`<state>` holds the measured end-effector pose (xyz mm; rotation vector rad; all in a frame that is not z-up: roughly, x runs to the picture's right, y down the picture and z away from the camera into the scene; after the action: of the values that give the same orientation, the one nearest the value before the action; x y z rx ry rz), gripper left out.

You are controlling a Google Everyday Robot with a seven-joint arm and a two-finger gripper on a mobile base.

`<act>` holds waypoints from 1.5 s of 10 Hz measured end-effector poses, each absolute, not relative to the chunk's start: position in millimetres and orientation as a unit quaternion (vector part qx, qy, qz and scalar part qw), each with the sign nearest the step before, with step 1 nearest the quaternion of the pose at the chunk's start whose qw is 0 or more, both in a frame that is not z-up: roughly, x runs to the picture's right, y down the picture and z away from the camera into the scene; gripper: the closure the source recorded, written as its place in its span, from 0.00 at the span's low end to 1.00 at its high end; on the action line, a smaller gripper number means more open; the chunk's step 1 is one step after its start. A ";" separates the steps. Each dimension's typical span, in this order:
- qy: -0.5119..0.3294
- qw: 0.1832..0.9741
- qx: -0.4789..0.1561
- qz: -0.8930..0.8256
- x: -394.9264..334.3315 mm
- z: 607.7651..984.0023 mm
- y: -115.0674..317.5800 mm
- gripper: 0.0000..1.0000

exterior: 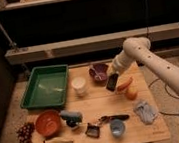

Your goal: Place eraser in red bowl

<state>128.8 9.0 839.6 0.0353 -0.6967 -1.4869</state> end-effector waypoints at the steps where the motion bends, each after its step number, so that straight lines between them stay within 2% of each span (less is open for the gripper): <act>1: -0.322 0.653 0.043 -0.684 105.6 824.9 10.5 1.00; 4: -0.384 0.581 0.122 -0.707 53.4 797.9 14.0 1.00; 5: -0.398 0.570 0.131 -0.706 43.6 794.9 15.3 1.00; 13: -0.402 0.568 0.135 -0.705 41.9 793.7 15.1 1.00; 15: -0.413 0.549 0.154 -0.710 32.3 790.0 13.4 1.00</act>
<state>32.3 13.4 790.0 0.3635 -0.9778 -1.6815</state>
